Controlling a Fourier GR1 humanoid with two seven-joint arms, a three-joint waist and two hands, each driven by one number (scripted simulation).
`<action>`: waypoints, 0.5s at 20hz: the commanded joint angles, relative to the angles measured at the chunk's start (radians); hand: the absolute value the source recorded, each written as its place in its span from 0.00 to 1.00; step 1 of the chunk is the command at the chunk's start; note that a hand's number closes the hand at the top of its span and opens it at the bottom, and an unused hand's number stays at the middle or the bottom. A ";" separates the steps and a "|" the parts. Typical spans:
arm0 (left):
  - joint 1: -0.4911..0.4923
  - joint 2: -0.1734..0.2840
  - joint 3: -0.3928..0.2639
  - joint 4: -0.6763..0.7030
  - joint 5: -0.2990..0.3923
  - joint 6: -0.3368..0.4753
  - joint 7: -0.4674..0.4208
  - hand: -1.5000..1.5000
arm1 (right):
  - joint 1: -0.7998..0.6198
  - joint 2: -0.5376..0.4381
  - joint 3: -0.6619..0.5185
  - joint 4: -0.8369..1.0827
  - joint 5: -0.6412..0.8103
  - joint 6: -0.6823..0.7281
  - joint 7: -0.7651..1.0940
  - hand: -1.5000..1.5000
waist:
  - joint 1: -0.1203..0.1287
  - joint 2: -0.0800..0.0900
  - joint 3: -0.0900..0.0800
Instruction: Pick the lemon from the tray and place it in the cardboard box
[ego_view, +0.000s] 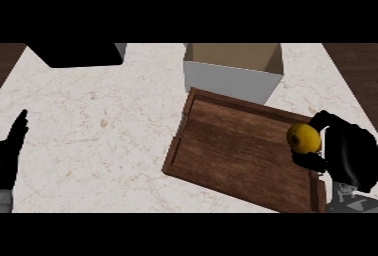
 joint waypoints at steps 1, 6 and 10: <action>-0.048 -0.006 -0.017 -0.026 -0.008 -0.011 0.047 0.50 | -0.005 0.031 0.078 -0.230 0.123 0.072 0.135 1.00 | 0.045 0.013 0.002; -0.109 -0.016 -0.020 0.038 -0.031 -0.028 0.015 0.50 | -0.209 0.164 0.154 -0.180 0.125 0.197 0.223 1.00 | 0.068 0.021 0.003; -0.118 -0.017 -0.006 0.057 -0.025 -0.053 0.018 0.50 | -0.380 0.197 0.049 -0.114 0.043 0.211 0.214 1.00 | 0.071 0.022 0.003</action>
